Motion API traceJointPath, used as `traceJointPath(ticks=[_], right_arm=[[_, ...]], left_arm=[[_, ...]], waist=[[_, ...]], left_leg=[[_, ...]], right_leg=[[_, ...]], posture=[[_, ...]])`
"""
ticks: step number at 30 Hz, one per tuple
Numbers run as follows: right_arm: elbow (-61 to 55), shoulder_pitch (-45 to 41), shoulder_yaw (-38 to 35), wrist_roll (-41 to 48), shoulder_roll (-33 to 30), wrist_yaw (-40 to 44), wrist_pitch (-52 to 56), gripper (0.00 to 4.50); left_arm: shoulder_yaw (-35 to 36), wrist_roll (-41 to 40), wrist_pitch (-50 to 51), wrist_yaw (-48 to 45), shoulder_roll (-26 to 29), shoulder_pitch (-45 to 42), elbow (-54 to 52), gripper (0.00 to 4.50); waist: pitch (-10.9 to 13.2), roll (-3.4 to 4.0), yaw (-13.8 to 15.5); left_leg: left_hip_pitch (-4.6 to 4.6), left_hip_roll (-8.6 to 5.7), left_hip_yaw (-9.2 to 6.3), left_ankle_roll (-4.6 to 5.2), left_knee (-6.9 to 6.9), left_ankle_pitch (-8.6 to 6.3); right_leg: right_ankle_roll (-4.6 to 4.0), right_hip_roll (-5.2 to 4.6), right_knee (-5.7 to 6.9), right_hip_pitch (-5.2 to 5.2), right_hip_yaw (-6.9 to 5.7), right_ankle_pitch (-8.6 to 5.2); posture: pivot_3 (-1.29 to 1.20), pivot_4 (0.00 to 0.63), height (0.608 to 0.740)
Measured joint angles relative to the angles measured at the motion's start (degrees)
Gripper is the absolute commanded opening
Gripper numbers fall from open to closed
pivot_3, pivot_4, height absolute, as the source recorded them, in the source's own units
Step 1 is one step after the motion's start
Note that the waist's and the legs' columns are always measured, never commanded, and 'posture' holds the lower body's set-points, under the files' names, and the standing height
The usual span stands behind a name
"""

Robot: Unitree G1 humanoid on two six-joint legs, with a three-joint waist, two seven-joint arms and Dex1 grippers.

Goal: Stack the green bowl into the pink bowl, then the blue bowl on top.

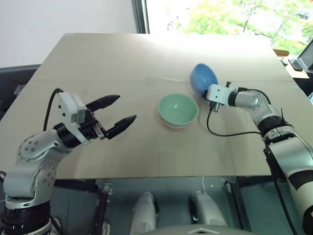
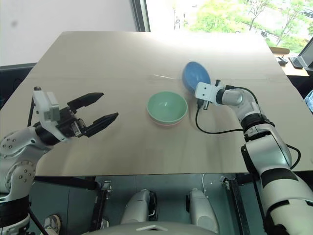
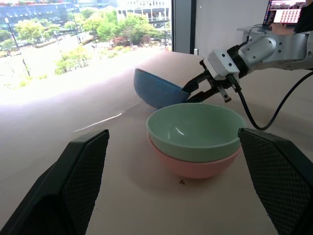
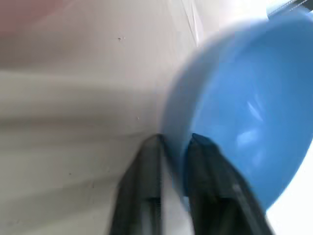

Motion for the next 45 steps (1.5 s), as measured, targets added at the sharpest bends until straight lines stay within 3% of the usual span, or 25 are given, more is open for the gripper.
traceJointPath(ticks=[5, 10, 12, 13, 14, 18, 25, 28, 33, 45], right_arm=[[-4.89, 0.61, -7.01, 10.17, 0.51, 10.28, 0.75, 0.04], [-33.34, 8.77, -10.26, 22.84, -4.27, 23.07, 13.9, 0.04], [-49.12, 15.43, -10.0, 27.72, -7.35, 27.18, 24.55, 0.04], [-61.71, 20.54, -9.63, 32.52, -10.19, 28.9, 34.78, 0.04], [-63.01, 20.95, -9.5, 33.1, -10.41, 29.13, 35.87, 0.04], [-75.04, 22.65, -7.56, 35.7, -10.15, 27.37, 47.76, 1.27], [-78.62, 24.38, -7.34, 35.88, -9.41, 24.57, 53.64, 4.2], [-80.75, 26.88, -10.06, 37.05, -9.93, 22.66, 54.88, 4.2], [-86.18, 39.06, -20.82, 40.39, -13.69, 18.54, 57.1, 4.2], [-85.15, 57.88, -39.94, 48.74, -22.08, 21.92, 61.63, 4.35]], left_arm=[[-0.53, 1.8, -1.05, 0.52, 0.04, -0.95, 0.51, 4.5], [-2.02, 3.64, -1.61, 1.17, -0.18, -1.53, 2.35, 4.5], [-2.5, 4.63, -1.98, 1.36, -0.63, -1.6, 3.11, 4.5], [-2.83, 4.77, -2.39, 1.35, -1.01, -1.71, 3.55, 4.5], [-2.84, 4.8, -2.41, 1.35, -1.04, -1.71, 3.64, 4.5], [-4.56, 5.27, -2.68, 1.29, -1.83, -2.85, 4.64, 4.5], [-4.75, 5.27, -2.7, 1.04, -1.91, -3.5, 5.04, 4.5], [-4.84, 5.27, -2.78, 1.02, -2.14, -3.39, 5.05, 4.5], [-5.09, 5.27, -2.96, 1.04, -2.57, 0.26, 4.32, 4.5], [-4.25, 6.28, -3.12, 1.29, -1.81, 5.75, 2.42, 4.5]], waist=[[0.03, 0.05, 0.03], [0.03, 0.06, 0.6], [0.04, 0.07, 0.77], [0.04, 0.07, 0.97], [0.04, 0.07, 1.05], [0.01, 0.05, 0.8], [0.01, 0.05, 1.71], [0.01, 0.04, 1.97], [-0.01, -0.01, 2.19], [-0.04, -0.01, 1.52]], left_leg=[[0.0, 0.0, 0.02, 0.0, -0.03, 0.0], [-0.03, 0.02, -0.03, -0.01, -0.07, -0.01], [-0.04, 0.01, 0.0, 0.0, -0.06, -0.01], [-0.02, 0.02, 0.0, 0.0, -0.06, -0.01], [0.0, 0.02, 0.0, 0.0, -0.06, -0.01], [0.09, 0.04, 0.01, 0.23, -0.04, -0.15], [0.0, 0.02, 0.0, 0.23, -0.03, -0.15], [-0.06, 0.0, -0.01, 0.23, -0.02, -0.15], [-0.03, -0.01, -0.01, 0.24, -0.03, -0.15], [0.11, -0.03, -0.11, 0.27, -0.03, -0.17]], right_leg=[[0.01, 0.0, -0.01, 0.0, 0.01, 0.0], [0.01, -0.01, -0.06, 0.01, -0.05, 0.0], [0.01, -0.01, -0.05, -0.01, -0.04, 0.0], [0.01, -0.01, -0.03, -0.01, -0.04, 0.0], [0.01, 0.0, -0.01, -0.01, -0.03, 0.0], [0.01, 0.04, 0.06, 0.01, -0.01, 0.0], [-0.01, 0.02, 0.0, -0.03, -0.02, 0.0], [0.0, 0.0, -0.07, -0.02, -0.04, 0.0], [0.0, 0.0, -0.08, -0.01, -0.02, -0.01], [0.01, 0.01, -0.04, 0.12, -0.02, -0.01]], posture=[[0.0, 0.15, 0.74], [0.0, 0.15, 0.74], [0.0, 0.15, 0.74], [0.0, 0.15, 0.74], [0.0, 0.15, 0.74], [0.0, 0.15, 0.74], [0.0, 0.15, 0.74], [0.0, 0.15, 0.74], [0.0, 0.15, 0.74], [0.0, 0.15, 0.74]])
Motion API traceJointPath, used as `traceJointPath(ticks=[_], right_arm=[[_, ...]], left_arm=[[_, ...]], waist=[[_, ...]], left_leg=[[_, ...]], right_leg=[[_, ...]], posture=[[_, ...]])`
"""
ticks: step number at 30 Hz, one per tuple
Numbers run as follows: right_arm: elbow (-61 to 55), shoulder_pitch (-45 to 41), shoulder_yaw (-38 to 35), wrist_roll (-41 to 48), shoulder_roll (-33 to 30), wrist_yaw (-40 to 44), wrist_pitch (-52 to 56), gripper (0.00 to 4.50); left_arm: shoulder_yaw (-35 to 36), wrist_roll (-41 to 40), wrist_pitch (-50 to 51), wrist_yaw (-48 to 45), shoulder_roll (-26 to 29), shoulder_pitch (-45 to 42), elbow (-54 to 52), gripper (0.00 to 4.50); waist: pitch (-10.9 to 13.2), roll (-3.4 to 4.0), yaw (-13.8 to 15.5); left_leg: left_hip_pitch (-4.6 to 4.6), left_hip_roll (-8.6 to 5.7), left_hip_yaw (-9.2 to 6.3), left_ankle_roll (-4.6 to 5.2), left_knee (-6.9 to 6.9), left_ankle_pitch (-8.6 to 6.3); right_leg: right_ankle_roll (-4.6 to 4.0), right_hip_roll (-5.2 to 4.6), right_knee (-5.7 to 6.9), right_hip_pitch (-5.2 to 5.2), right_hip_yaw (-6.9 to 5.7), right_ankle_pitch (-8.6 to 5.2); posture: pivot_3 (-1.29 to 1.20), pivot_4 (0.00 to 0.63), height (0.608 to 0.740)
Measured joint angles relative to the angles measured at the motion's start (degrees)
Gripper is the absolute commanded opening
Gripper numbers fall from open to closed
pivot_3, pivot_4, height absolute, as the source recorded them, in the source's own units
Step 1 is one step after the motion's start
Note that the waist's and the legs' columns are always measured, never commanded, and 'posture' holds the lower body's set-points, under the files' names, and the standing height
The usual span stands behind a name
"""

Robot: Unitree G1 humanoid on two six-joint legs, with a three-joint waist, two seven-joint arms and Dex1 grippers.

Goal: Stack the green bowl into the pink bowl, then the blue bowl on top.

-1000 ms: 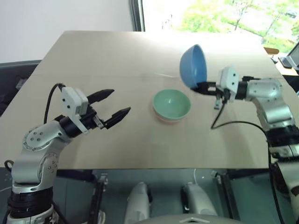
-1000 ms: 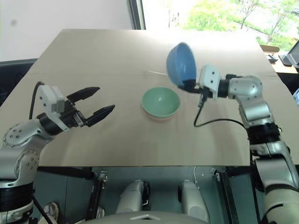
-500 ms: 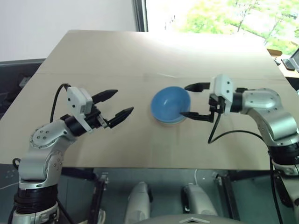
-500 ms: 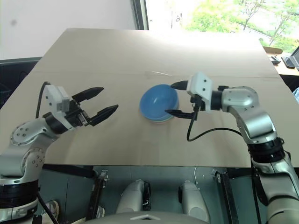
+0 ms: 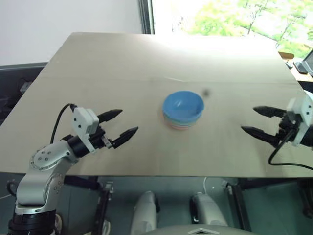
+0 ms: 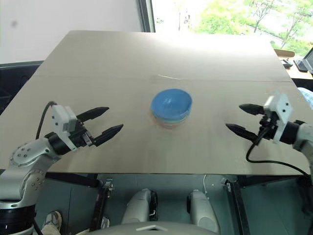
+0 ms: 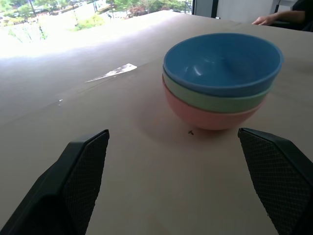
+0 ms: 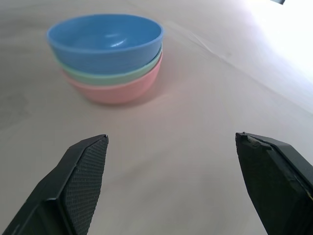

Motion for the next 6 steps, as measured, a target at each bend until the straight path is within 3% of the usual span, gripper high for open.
traceJointPath(ticks=[6], right_arm=[[-1.19, 3.28, -1.79, 0.6, -1.15, 0.29, -0.19, 4.35]], left_arm=[[0.11, 0.22, 1.37, -0.44, 1.24, 0.4, 0.0, 4.5]], waist=[[-0.01, -0.01, 0.01]], left_leg=[[0.0, 0.0, 0.0, 0.0, 0.0, 0.0]], right_leg=[[0.01, 0.0, -0.01, 0.01, 0.0, 0.0]], posture=[[0.0, 0.15, 0.74]])
